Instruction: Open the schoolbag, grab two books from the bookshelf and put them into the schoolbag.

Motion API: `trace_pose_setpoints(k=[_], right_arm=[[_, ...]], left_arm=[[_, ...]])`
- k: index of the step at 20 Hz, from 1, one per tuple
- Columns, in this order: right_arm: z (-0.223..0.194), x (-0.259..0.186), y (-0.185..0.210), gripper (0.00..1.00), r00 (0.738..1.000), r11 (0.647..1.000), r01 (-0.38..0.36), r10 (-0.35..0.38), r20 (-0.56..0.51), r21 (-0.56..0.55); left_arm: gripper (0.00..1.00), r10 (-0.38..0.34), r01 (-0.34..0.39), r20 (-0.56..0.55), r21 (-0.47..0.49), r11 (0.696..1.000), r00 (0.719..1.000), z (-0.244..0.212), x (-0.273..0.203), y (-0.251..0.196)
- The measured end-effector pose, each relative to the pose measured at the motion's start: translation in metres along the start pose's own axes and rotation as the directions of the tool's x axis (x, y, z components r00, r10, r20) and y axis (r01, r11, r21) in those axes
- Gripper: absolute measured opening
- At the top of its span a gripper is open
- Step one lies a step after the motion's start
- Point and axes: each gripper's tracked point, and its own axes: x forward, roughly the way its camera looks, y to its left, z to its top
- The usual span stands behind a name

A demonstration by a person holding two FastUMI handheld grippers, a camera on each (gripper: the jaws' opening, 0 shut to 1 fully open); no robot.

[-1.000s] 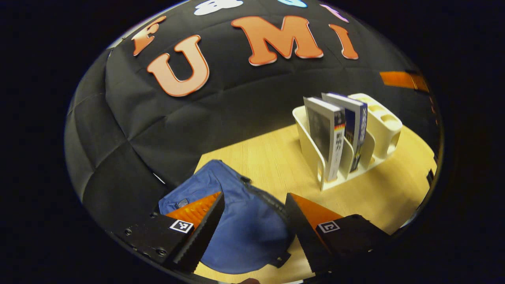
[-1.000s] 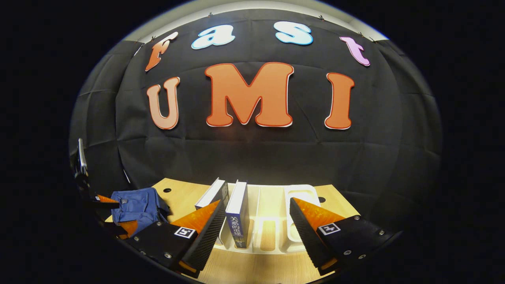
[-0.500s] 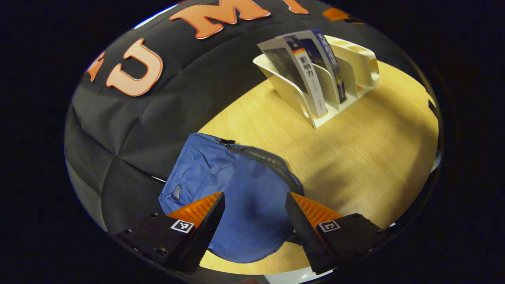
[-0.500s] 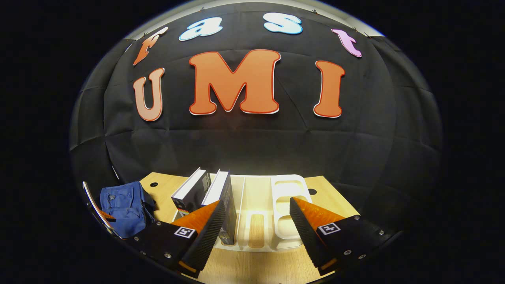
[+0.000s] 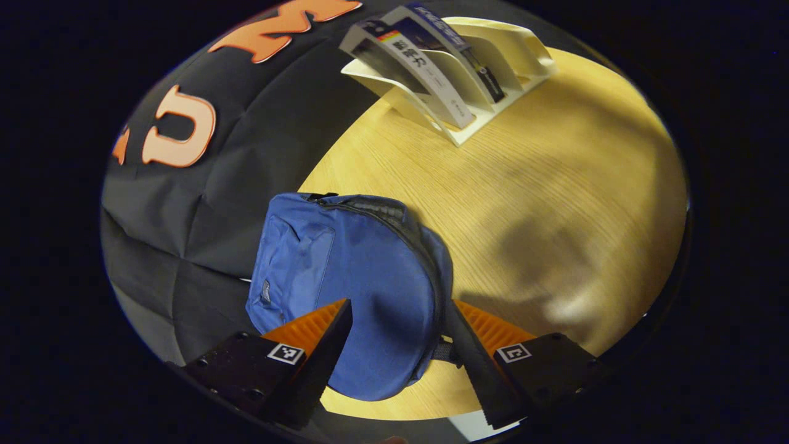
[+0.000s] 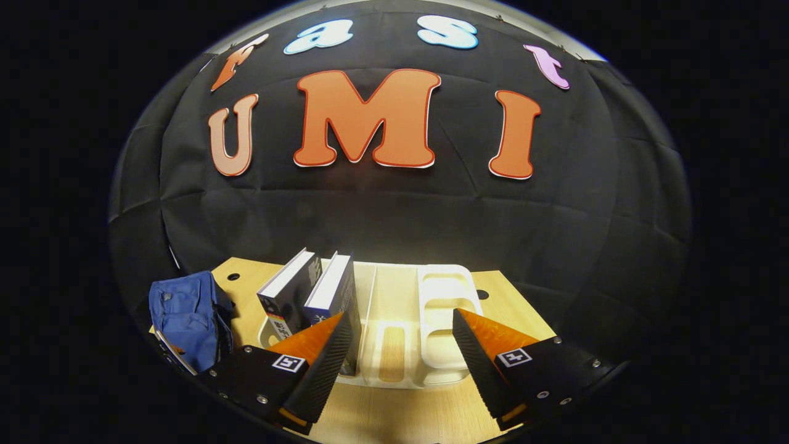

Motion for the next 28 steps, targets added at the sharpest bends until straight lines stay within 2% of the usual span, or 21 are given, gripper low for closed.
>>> trace_pose_setpoints(k=[2, 4, 5, 6, 8, 9, 10, 11, 12, 13, 14, 15, 21, 24, 28], right_arm=[[0.001, -0.001, -0.001, 0.97, 1.0, 1.0, 0.008, -0.008, 0.002, -0.009], [0.002, -0.003, 0.001, 0.97, 1.0, 1.0, 0.011, -0.011, 0.004, -0.014], [0.002, -0.004, 0.002, 0.97, 1.0, 1.0, 0.011, -0.011, 0.004, -0.015], [0.003, -0.004, 0.002, 0.97, 1.0, 1.0, 0.014, -0.014, 0.006, -0.017], [0.005, -0.005, 0.004, 0.97, 1.0, 1.0, 0.014, -0.014, 0.008, -0.017], [0.007, -0.005, 0.006, 0.97, 1.0, 1.0, 0.011, -0.01, 0.01, -0.018], [0.009, -0.006, 0.006, 0.97, 1.0, 1.0, 0.01, -0.01, 0.015, -0.021], [0.01, -0.007, 0.007, 0.97, 1.0, 1.0, 0.008, -0.008, 0.017, -0.024], [0.01, -0.007, 0.009, 0.97, 1.0, 1.0, 0.007, -0.006, 0.02, -0.024], [0.012, -0.007, 0.011, 0.97, 1.0, 1.0, 0.001, -0.001, 0.02, -0.022], [0.012, -0.008, 0.014, 0.97, 1.0, 1.0, -0.006, 0.006, 0.018, -0.019], [0.013, -0.007, 0.018, 0.97, 1.0, 1.0, -0.015, 0.015, 0.017, -0.016], [0.029, -0.009, 0.06, 0.97, 0.992, 0.991, -0.129, 0.129, 0.012, -0.035], [0.044, -0.005, 0.084, 0.97, 0.982, 0.981, -0.187, 0.188, 0.009, -0.052], [0.053, 0.006, 0.114, 0.97, 0.965, 0.963, -0.261, 0.258, -0.051, -0.065]], left_arm=[[0.96, 0.028, -0.027, -0.014, 0.071, 0.997, 1.0, -0.009, 0.005, -0.002], [0.95, 0.027, -0.026, -0.019, 0.084, 0.996, 0.999, -0.015, 0.008, -0.004], [0.9, 0.014, -0.013, -0.022, 0.067, 0.998, 1.0, -0.016, 0.01, -0.006], [0.82, 0.0, 0.001, -0.03, 0.055, 0.999, 1.0, -0.018, 0.01, -0.009], [0.74, -0.02, 0.021, -0.043, 0.036, 0.999, 0.999, -0.017, 0.008, -0.014], [0.67, -0.015, 0.017, -0.044, 0.035, 0.999, 0.999, -0.016, 0.007, -0.012], [0.46, -0.011, 0.013, -0.044, 0.03, 0.999, 0.999, -0.016, 0.005, -0.01], [0.52, -0.01, 0.011, -0.041, 0.018, 1.0, 0.999, -0.014, 0.003, -0.006], [0.33, -0.004, 0.004, -0.043, 0.004, 1.0, 0.999, -0.014, 0.001, -0.001], [0.27, -0.002, 0.001, -0.047, -0.014, 1.0, 0.999, -0.014, 0.0, 0.004], [0.15, -0.009, 0.007, -0.052, -0.036, 0.999, 0.999, -0.014, -0.003, 0.008], [0.11, -0.016, 0.014, -0.049, -0.055, 0.998, 0.999, -0.011, -0.004, 0.011], [0.07, 0.022, -0.023, -0.008, -0.072, 0.997, 1.0, 0.003, -0.021, 0.05], [0.07, 0.074, -0.072, 0.027, -0.091, 0.993, 0.997, 0.01, -0.035, 0.087], [0.07, 0.133, -0.121, 0.082, -0.141, 0.983, 0.988, 0.024, -0.051, 0.14]])
